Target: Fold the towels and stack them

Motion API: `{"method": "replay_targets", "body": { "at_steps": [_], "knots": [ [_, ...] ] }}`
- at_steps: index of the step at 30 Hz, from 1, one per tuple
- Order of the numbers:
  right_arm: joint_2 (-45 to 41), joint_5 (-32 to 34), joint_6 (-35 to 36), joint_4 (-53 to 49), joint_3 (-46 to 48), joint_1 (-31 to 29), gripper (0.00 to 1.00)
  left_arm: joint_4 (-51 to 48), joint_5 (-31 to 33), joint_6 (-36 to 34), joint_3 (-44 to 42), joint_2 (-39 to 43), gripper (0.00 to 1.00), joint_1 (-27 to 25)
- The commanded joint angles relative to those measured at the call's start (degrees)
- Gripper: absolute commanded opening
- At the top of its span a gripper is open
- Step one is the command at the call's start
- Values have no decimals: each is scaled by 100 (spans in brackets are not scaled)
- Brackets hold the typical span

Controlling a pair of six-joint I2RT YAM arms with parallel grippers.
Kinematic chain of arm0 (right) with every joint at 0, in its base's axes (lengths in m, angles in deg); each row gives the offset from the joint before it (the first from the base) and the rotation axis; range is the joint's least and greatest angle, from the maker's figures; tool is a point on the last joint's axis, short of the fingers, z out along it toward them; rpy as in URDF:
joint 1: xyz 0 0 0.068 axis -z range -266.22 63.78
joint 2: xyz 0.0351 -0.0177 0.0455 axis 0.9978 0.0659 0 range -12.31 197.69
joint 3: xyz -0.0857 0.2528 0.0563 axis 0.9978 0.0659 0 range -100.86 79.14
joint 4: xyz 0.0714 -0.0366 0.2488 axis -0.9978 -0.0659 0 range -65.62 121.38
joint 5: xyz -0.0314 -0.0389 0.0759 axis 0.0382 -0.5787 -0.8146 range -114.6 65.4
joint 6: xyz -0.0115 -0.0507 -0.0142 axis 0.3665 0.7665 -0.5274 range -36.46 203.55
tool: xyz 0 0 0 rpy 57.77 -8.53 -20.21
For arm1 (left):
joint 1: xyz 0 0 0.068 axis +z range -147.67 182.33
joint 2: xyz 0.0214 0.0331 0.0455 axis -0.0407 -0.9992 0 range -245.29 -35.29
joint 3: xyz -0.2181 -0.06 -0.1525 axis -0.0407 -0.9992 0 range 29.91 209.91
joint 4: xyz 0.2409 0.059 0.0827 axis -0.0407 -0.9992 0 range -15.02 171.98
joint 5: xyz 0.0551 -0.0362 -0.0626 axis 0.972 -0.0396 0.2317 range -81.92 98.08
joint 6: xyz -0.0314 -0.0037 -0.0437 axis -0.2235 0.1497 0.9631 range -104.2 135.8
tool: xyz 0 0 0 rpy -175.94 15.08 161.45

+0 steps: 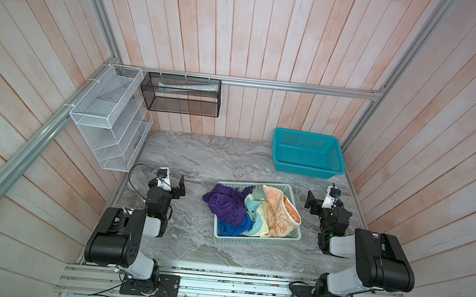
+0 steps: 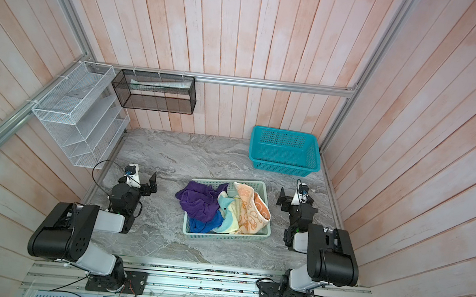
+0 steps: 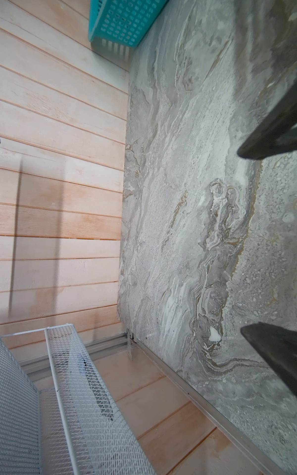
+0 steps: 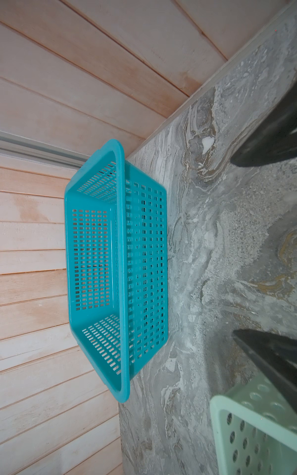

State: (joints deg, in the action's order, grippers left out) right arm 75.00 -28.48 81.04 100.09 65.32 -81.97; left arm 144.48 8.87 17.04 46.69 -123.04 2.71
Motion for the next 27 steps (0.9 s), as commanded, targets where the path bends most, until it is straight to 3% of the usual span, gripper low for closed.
{"method": "replay_targets", "body": {
  "at_steps": [1, 12, 15, 18, 20, 24, 27],
  "knots": [
    [-39, 72, 69, -54, -50, -25, 98, -19, -45, -53, 23, -49, 100, 32],
    [-45, 72, 73, -57, -50, -15, 98, -14, -62, -44, 19, -43, 100, 41],
    [-197, 5, 57, 43, -6, -36, 98, -95, 120, -112, -33, 280, 100, -43],
    [-881, 44, 33, -1068, -270, -55, 98, -1791, 355, -103, 454, 1245, 100, -254],
    [-1377, 315, -227, -2238, -705, -90, 98, -3085, 234, 275, 1086, 1774, 99, -301],
    [-1892, 873, -1331, -4376, -1580, -233, 97, -4719, -193, 1236, 2023, 1993, 94, -587],
    [-2033, 984, -1615, -5266, -1934, -685, 95, -5934, -229, 1642, 2719, 1749, 92, -1476]
  ]
}}
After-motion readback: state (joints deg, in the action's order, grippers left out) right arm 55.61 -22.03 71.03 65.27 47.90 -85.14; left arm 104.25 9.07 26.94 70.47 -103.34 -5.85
